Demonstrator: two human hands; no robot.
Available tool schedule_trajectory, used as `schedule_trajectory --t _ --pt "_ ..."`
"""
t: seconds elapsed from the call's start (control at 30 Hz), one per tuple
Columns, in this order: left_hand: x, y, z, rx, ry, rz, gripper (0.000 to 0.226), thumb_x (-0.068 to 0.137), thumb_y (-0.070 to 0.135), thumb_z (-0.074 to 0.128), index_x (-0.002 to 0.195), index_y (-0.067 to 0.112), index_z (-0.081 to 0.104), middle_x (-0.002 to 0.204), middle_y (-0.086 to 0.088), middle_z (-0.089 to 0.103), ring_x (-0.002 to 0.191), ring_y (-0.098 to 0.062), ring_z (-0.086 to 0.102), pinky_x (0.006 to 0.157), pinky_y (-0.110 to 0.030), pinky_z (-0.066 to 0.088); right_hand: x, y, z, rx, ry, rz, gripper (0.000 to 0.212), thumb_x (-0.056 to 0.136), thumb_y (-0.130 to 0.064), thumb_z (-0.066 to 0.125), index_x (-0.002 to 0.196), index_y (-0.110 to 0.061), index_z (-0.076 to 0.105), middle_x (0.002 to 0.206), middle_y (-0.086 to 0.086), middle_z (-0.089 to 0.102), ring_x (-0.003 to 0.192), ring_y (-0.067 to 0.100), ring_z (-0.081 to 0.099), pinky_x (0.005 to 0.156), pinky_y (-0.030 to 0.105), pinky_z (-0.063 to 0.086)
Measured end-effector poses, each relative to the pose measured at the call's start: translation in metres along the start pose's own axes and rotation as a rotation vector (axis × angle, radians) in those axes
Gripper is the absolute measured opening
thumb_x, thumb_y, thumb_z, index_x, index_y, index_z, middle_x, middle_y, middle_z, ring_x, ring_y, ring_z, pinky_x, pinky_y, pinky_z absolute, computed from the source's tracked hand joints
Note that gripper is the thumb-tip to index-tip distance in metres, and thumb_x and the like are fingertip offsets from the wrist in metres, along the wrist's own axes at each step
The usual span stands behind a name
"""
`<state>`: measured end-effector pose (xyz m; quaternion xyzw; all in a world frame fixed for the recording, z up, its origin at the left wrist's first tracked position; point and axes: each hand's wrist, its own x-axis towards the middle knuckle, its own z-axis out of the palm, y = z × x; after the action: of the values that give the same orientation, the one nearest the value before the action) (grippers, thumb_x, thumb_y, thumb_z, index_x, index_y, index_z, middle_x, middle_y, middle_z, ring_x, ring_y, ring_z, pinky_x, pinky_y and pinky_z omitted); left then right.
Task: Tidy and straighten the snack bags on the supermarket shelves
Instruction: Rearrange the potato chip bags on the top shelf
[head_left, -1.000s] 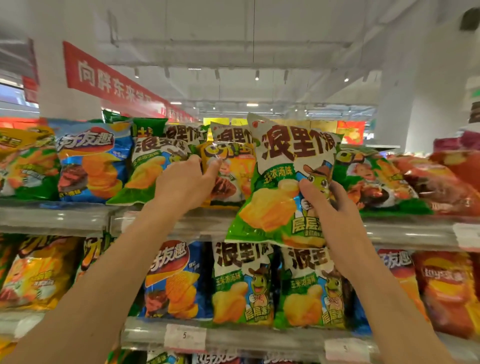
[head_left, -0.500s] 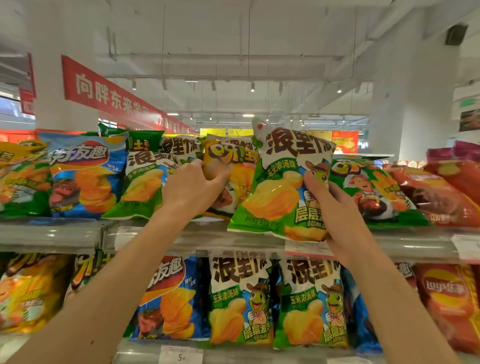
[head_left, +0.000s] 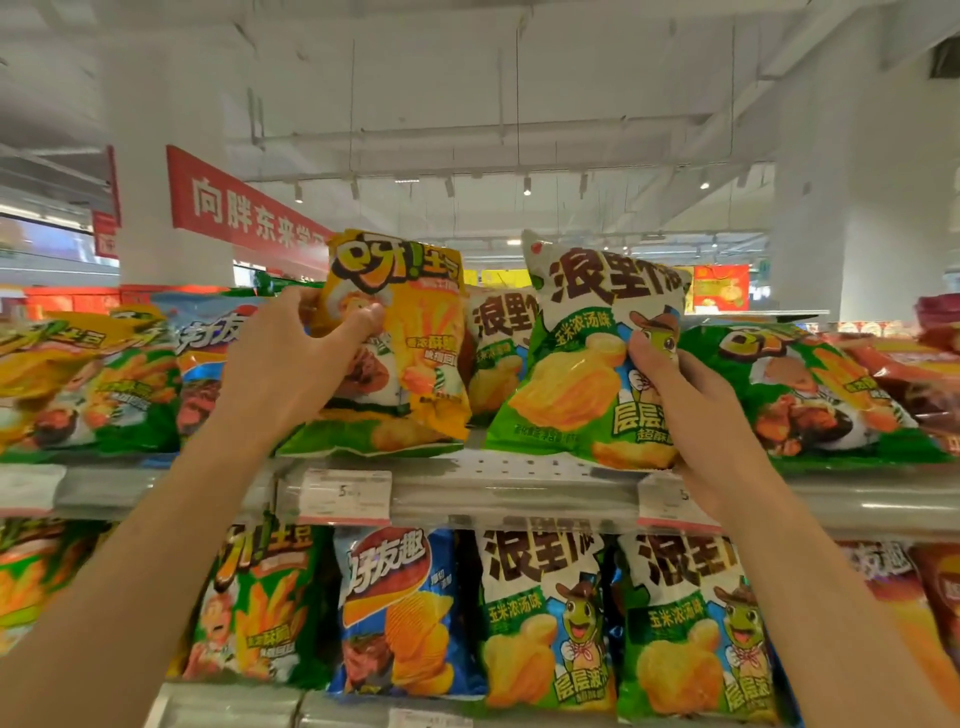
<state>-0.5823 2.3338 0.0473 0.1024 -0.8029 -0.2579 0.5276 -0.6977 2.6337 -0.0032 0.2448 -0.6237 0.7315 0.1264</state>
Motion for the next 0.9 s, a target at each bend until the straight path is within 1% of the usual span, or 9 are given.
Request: schedule_trajectory --t 0.1,0.2,0.33,0.43,0.47,0.63,0.67,0.77,0.9 --pt "0.004 -0.014 -0.019 -0.006 -0.005 -0.019 0.070 0.089 0.069 0.059 0.136 0.018 0.056 0.124 -0.001 0.063 0.104 -0.015 0.052 0.089 -0.036 0.040 0.012 0.000 0.023 -0.137 0.041 -0.042 0.060 0.066 -0.082 0.064 0.109 -0.041 0.067 0.097 -0.014 0.079 0.087 0.008 0.077 0.086 0.042 0.062" --pt "0.006 -0.026 -0.031 -0.024 -0.009 -0.027 0.072 0.089 0.070 0.058 0.139 0.019 0.054 0.130 -0.003 0.063 0.106 -0.017 0.054 0.090 -0.038 0.043 0.029 0.002 0.045 -0.197 0.033 -0.071 0.044 0.088 -0.070 0.058 0.120 -0.040 0.063 0.110 -0.012 0.076 0.103 0.009 0.072 0.096 0.042 0.058" --pt "0.008 -0.041 -0.041 -0.058 0.006 -0.061 0.073 0.088 0.069 0.060 0.140 0.018 0.052 0.125 -0.001 0.062 0.111 -0.020 0.056 0.096 -0.041 0.047 0.037 0.010 0.068 -0.415 -0.069 -0.089 0.060 0.097 -0.065 0.049 0.142 -0.025 0.050 0.121 -0.009 0.066 0.115 0.015 0.063 0.089 0.030 0.051" --pt "0.008 -0.051 -0.039 -0.079 -0.004 -0.069 0.068 0.088 0.067 0.062 0.136 0.020 0.053 0.111 0.008 0.056 0.104 -0.015 0.054 0.081 -0.030 0.042 0.034 0.017 0.076 -0.654 -0.020 -0.120 0.083 0.100 -0.064 0.045 0.163 -0.024 0.011 0.162 0.004 0.034 0.148 0.025 0.035 0.112 0.041 0.036" --pt "0.007 -0.055 -0.038 -0.094 -0.010 -0.074 0.067 0.088 0.067 0.062 0.136 0.021 0.052 0.110 0.009 0.055 0.103 -0.014 0.054 0.075 -0.025 0.039 0.031 0.018 0.079 -0.694 -0.007 -0.148 0.085 0.099 -0.065 0.044 0.164 -0.027 0.003 0.167 0.004 0.025 0.151 0.026 0.029 0.116 0.045 0.032" --pt "0.007 -0.066 -0.030 -0.167 -0.017 -0.077 0.062 0.089 0.064 0.064 0.135 0.026 0.050 0.097 0.023 0.053 0.089 0.002 0.054 0.068 -0.020 0.036 0.028 0.017 0.087 -0.860 -0.122 -0.192 0.073 0.099 -0.065 0.044 0.160 -0.028 0.029 0.165 0.007 0.025 0.150 0.028 0.030 0.117 0.045 0.033" --pt "0.007 -0.067 -0.030 -0.175 -0.020 -0.076 0.061 0.089 0.064 0.064 0.135 0.026 0.050 0.097 0.025 0.053 0.091 0.000 0.056 0.070 -0.021 0.038 0.029 0.016 0.085 -0.882 -0.100 -0.194 0.072 0.099 -0.064 0.045 0.159 -0.027 0.031 0.164 0.008 0.026 0.149 0.028 0.032 0.116 0.045 0.035" --pt "0.008 -0.070 -0.028 -0.189 -0.039 -0.096 0.062 0.088 0.066 0.064 0.135 0.029 0.049 0.100 0.021 0.055 0.103 -0.014 0.060 0.082 -0.035 0.048 0.028 0.018 0.081 -0.971 -0.023 -0.197 0.073 0.099 -0.060 0.049 0.160 -0.024 0.030 0.166 0.009 0.021 0.151 0.030 0.027 0.118 0.045 0.032" --pt "0.003 -0.069 -0.020 -0.216 -0.070 -0.128 0.072 0.083 0.074 0.061 0.139 0.031 0.043 0.104 0.021 0.057 0.102 -0.013 0.061 0.086 -0.042 0.052 0.026 0.025 0.083 -0.969 -0.074 -0.142 0.072 0.103 -0.060 0.040 0.163 -0.026 0.020 0.171 0.010 0.011 0.158 0.028 0.011 0.124 0.046 0.020"
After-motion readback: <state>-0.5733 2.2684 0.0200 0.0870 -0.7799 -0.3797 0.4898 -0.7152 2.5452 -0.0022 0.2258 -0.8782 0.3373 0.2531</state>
